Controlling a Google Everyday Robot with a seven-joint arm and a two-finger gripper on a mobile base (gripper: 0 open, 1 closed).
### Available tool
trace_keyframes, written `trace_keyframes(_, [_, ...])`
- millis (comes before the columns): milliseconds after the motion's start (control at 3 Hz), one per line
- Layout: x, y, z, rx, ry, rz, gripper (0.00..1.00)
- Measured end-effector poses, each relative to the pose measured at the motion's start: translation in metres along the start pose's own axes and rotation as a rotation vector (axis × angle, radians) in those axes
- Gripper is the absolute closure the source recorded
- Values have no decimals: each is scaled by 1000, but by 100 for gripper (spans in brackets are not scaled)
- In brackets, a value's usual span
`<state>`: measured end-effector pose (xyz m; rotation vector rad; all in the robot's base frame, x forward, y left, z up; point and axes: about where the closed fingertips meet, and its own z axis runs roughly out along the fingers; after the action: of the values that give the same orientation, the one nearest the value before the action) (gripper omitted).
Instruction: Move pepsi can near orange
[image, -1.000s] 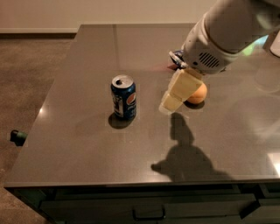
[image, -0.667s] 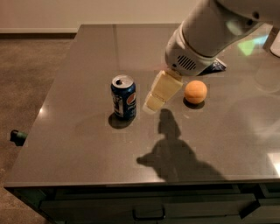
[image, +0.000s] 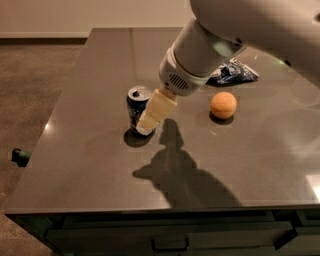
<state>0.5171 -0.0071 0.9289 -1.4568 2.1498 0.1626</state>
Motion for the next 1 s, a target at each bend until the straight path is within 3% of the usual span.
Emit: trace_keyframes(1000, [-30,11,42,-56,-23,29,0])
